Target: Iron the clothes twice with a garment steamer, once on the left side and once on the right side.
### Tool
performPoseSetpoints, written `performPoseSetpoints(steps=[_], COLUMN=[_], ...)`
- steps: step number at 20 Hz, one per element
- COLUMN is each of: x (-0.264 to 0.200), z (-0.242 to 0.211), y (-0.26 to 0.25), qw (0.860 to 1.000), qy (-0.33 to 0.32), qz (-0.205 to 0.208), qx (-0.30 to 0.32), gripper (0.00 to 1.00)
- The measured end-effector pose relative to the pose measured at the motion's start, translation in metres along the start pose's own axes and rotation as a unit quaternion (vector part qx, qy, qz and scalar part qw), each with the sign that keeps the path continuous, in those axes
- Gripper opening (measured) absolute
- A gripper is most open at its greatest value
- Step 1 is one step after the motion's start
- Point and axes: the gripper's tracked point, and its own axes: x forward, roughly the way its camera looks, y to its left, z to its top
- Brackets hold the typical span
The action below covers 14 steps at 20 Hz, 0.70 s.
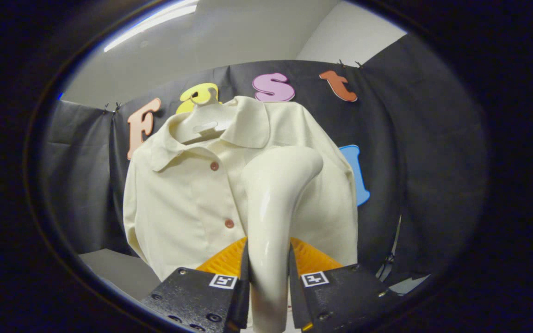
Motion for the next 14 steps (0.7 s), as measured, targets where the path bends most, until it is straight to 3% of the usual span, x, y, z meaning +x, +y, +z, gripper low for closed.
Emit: performPoseSetpoints(steps=[5, 14], x=[-0.005, -0.018], z=[-0.036, -0.104], y=[-0.014, -0.033], qw=[0.998, 0.996], qy=[0.008, 0.045], qz=[0.025, 0.039], qx=[0.054, 0.061], gripper=[0.37, 0.37])
